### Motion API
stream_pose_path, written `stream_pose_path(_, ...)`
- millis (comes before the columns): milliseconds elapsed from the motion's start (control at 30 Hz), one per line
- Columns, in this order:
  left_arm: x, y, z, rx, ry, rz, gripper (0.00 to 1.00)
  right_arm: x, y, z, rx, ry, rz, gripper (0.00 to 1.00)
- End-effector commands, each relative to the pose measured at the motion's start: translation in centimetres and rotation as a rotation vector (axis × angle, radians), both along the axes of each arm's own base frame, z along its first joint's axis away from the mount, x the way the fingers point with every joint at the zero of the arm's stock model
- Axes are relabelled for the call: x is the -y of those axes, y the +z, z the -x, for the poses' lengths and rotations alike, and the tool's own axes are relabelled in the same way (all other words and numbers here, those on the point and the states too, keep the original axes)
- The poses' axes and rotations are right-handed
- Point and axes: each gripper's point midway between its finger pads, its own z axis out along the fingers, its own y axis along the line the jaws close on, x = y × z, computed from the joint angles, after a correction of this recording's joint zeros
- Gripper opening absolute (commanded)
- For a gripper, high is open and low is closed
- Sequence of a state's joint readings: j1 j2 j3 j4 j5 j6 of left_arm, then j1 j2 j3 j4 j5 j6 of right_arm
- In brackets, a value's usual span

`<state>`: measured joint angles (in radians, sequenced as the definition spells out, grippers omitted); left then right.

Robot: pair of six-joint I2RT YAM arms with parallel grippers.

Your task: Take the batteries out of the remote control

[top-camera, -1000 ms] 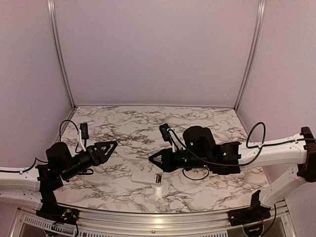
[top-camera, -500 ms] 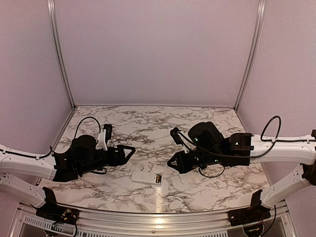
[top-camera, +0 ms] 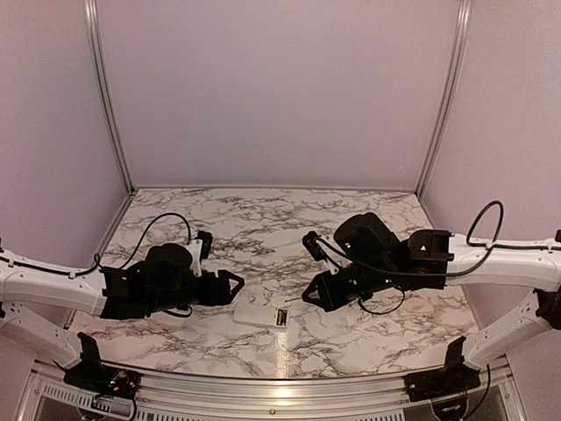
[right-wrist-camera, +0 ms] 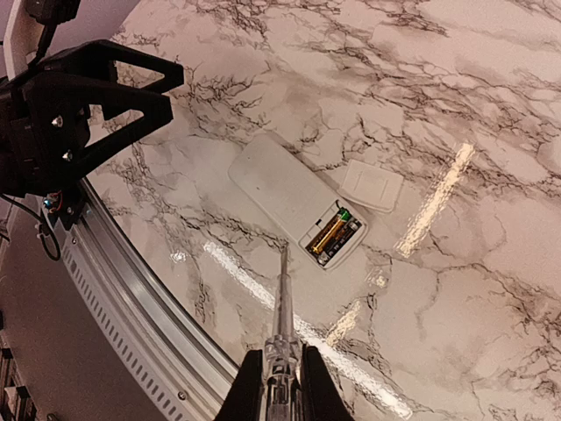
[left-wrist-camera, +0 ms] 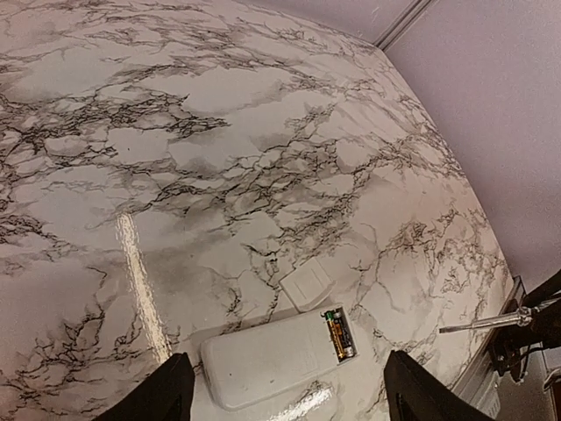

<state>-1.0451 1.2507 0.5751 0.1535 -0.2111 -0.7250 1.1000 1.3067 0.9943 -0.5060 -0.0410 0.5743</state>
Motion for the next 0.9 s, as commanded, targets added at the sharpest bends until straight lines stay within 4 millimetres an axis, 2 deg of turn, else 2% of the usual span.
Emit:
stream_pose_path(0,-0.6,-2.7,0.4,-0.053,-0.004,-0.110,0.78,0.0,1.3,-0.3,0.017,-0.001,-0.018,0.00)
stream_pose_path(100,0.0,-3.7,0.9,-0.068,-0.041,-0.091,0.77,-0.1,1.3,-0.6,0.012,-0.014,-0.005,0.00)
stream_pose_path(233,0.8,-3.7,1.1,-0.072,-0.070,-0.075,0.76,-0.2,1.0,-0.7,-0.013,-0.041,0.002,0.00)
stream_pose_path(567,-0.1,-3.5,1.4,-0.063,-0.088,-0.149,0.74,-0.5,-0.4,-0.3,-0.082,-0.051,0.032,0.00)
stream_pose_path(867,0.5,-4.5,1.8,-0.098,-0.109,-0.129,0.68,-1.0,-1.5,-0.6,-0.127,-0.084,0.078,0.00)
